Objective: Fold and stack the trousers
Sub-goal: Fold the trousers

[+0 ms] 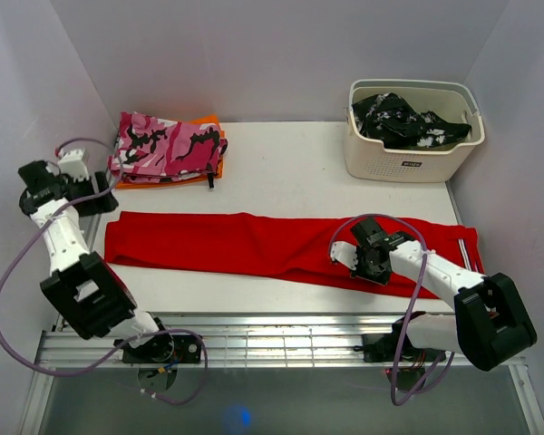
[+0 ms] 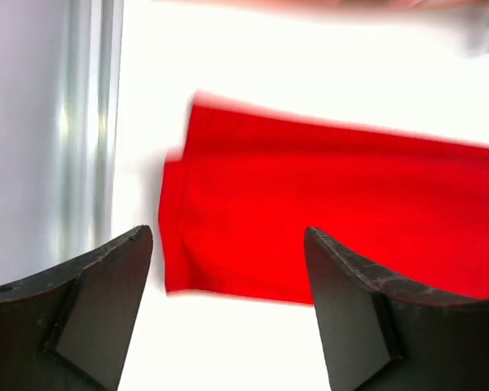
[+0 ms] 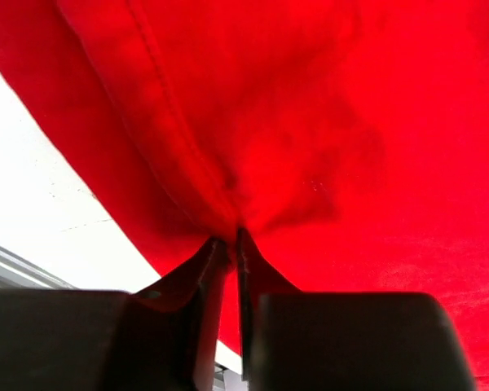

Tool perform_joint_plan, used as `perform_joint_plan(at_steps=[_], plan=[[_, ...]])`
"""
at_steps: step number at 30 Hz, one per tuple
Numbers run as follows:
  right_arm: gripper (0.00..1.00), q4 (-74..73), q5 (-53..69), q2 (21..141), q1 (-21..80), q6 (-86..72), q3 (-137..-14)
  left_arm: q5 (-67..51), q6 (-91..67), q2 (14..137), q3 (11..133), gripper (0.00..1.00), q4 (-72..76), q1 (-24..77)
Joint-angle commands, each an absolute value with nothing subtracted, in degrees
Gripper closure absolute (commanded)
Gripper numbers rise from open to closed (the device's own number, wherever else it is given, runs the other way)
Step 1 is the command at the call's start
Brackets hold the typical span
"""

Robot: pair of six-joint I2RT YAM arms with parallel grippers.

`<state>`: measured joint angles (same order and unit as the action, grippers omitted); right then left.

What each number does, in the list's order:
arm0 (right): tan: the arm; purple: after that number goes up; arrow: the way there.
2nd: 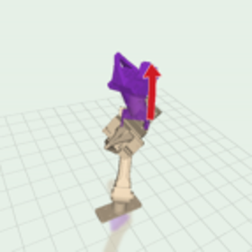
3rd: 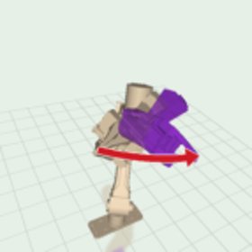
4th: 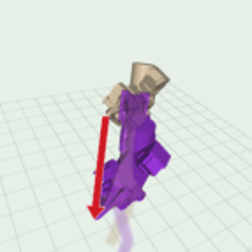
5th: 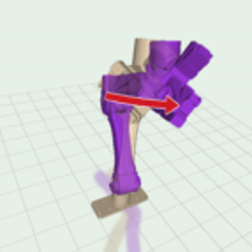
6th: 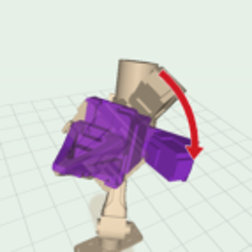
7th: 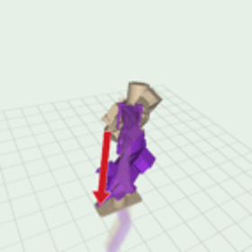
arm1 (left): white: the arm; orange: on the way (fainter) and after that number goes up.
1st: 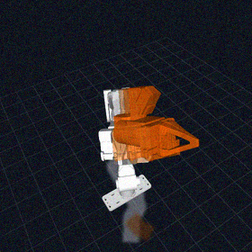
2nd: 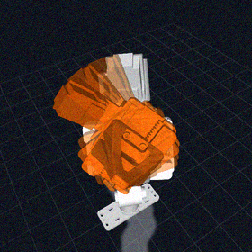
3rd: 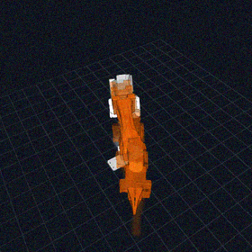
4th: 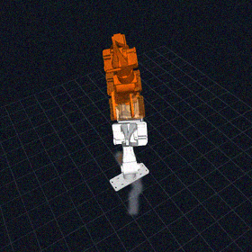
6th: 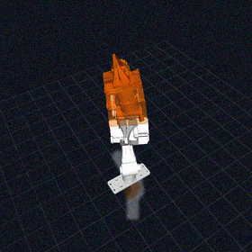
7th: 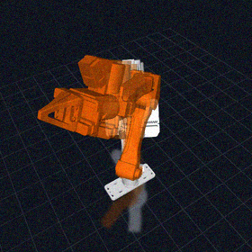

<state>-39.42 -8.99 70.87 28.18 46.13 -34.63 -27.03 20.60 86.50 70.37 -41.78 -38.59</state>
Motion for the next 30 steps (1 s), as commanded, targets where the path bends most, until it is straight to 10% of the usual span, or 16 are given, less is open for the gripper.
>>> perform_joint_plan(at_steps=[1,8,20,30], plan=[[0.87,-37.3,-8.9,71.1,28.0,46.2,-36.6,-32.5,23.6,78.9,76.3,0.16,-42.5,-28.1],[0.92,-39.2,-9.5,68.6,28.0,46.1,-37.5,-36.6,12.4,87.1,71.2,0.58,-41.9,2.4],[0.92,-45.9,-6.8,66.0,28.0,47.4,-43.9,-31.5,0.6,104.2,66.7,0.99,-32.8,12.4],[0.92,-61.0,-3.0,57.3,28.0,53.5,-41.6,-20.1,-4.4,110.7,65.9,1.00,-32.5,11.3]])
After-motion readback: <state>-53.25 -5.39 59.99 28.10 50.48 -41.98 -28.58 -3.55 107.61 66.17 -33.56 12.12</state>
